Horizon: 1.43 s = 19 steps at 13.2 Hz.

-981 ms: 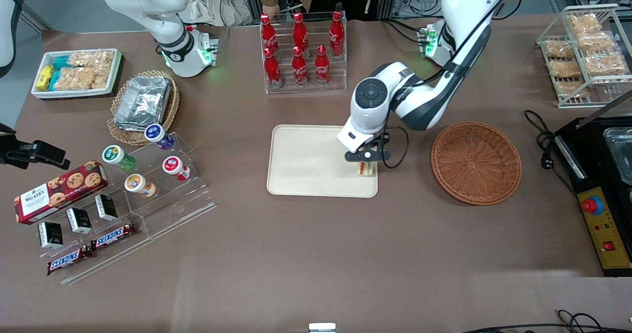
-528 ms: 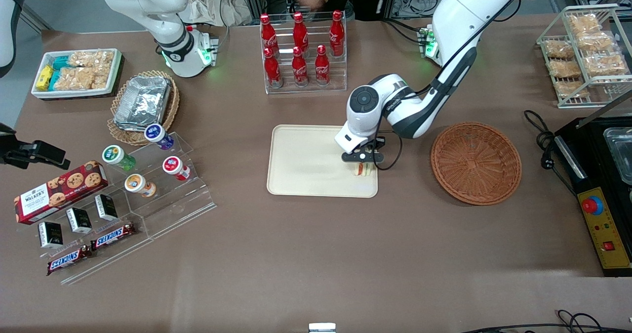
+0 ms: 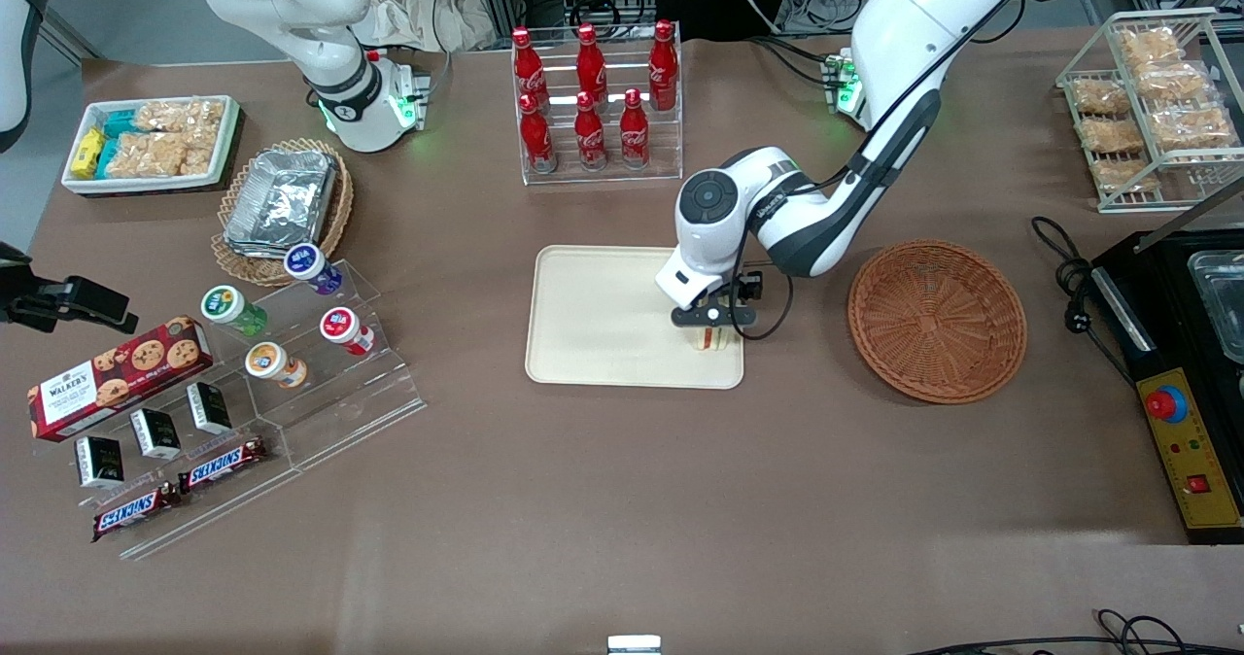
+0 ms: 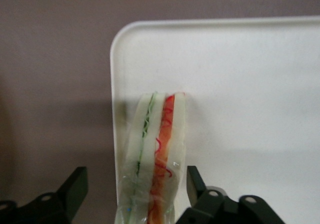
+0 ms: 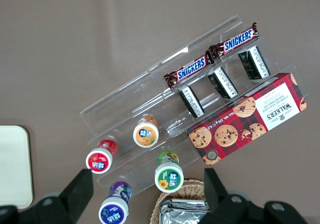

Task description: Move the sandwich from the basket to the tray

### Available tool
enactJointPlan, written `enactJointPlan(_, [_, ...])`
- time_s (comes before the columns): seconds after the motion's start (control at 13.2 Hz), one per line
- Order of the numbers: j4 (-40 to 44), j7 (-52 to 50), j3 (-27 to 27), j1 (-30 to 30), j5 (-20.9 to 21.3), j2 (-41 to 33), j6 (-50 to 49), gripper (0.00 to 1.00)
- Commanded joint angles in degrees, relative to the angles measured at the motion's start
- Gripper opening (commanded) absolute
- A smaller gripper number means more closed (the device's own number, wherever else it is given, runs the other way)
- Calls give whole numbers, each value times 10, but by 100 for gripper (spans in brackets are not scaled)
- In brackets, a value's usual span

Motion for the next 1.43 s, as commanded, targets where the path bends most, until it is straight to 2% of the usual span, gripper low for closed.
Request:
enactJointPlan(0.0, [68, -12, -11, -2, -38, -18, -72, 100])
enactJointPlan(0.15, [99, -16, -10, -1, -72, -48, -96, 100])
enactJointPlan(0.3, [131, -9, -9, 11, -97, -81, -164, 100])
enactJointPlan(0.45, [161, -7, -12, 46, -126, -113, -213, 100])
enactJointPlan(0.6, [164, 23, 3, 56, -154, -170, -227, 100])
enactJointPlan(0.75, [164, 82, 78, 49, -189, -220, -247, 100])
enactJointPlan(0.91, [164, 206, 168, 38, -235, -266, -296, 100])
enactJointPlan(1.13, [159, 397, 285, 21, -238, -305, -352, 100])
enactJointPlan(1.36, [141, 565, 353, 25, -249, -326, -370, 100])
